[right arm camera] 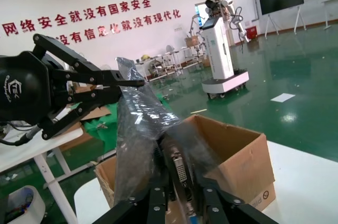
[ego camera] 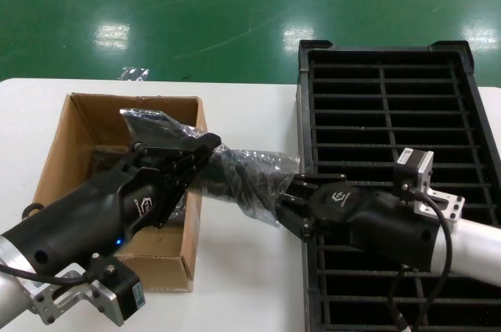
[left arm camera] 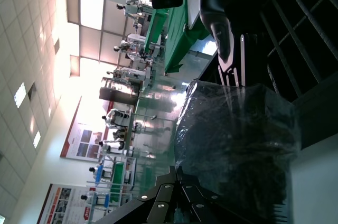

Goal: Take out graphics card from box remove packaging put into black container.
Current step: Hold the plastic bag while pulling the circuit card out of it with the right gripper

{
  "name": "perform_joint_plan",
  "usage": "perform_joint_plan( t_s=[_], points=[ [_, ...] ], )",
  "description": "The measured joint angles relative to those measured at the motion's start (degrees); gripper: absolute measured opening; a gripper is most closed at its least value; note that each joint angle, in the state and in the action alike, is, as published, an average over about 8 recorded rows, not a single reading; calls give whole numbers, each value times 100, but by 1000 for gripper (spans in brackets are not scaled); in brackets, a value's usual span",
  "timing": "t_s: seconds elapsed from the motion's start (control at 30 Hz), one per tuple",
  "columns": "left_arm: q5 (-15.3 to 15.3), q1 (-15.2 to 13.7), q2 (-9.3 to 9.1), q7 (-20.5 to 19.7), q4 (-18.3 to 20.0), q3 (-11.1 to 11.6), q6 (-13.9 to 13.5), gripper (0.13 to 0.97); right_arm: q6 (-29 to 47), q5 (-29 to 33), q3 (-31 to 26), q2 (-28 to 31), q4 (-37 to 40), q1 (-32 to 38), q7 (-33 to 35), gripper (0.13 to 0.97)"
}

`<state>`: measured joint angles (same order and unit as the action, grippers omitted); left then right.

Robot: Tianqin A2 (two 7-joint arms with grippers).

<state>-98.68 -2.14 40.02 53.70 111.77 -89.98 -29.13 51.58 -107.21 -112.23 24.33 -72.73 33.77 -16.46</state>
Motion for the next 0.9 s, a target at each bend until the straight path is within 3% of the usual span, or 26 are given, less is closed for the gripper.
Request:
perform_joint_plan(
  t_s=[0.2,0.6,0.9],
  points=[
    [0,0,0,0,0,0,0,139,-109,-33,114,192,-400,-145,-147,216],
    [0,0,0,0,0,0,0,139,-317,-365,650,882,-1536,-805,-336,174],
    [0,0,0,0,0,0,0,139,-522,-425,860,1074,-1823,-1100,-114,174]
  ],
)
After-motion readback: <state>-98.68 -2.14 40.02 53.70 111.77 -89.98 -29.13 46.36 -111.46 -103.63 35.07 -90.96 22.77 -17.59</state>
